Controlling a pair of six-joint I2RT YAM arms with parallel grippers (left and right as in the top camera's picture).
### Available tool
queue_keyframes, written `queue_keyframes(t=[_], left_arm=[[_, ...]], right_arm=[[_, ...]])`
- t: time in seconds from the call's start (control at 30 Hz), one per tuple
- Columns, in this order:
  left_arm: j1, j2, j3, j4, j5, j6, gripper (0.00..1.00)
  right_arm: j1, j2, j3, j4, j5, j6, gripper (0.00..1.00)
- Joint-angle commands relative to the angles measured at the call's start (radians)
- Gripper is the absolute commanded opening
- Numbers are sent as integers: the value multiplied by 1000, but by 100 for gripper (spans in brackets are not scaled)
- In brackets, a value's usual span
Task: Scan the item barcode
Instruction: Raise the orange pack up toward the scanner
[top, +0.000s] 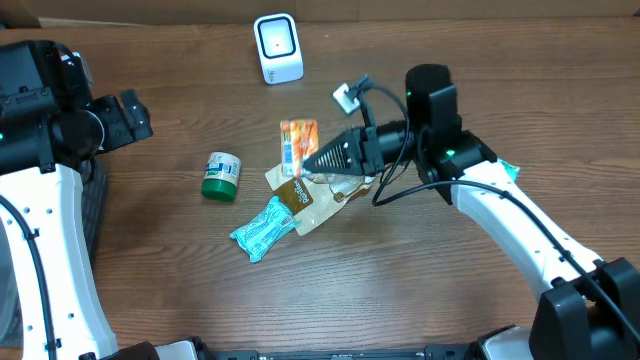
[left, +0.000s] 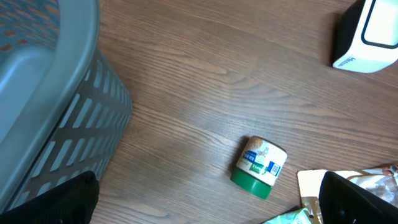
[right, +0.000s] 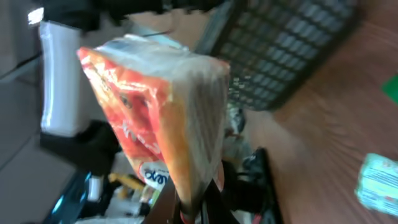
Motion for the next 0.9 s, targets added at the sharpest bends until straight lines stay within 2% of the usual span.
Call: queue_keyframes(t=[0.0,0.17,0.3,0.87], left_arm=[[0,-16,-2,3,-5,5,100],[0,-16,-2,3,-5,5,100],[-1,-16,-2,3,-5,5,100],[0,-16,-2,3,-5,5,99]], right_arm=[[-40,-12,18,124,-94,306,4],[-85,-12,18,311,-100,498,4],[-110,-12,18,389,-107,571,4],[-117,-12,18,407,-121,540,4]])
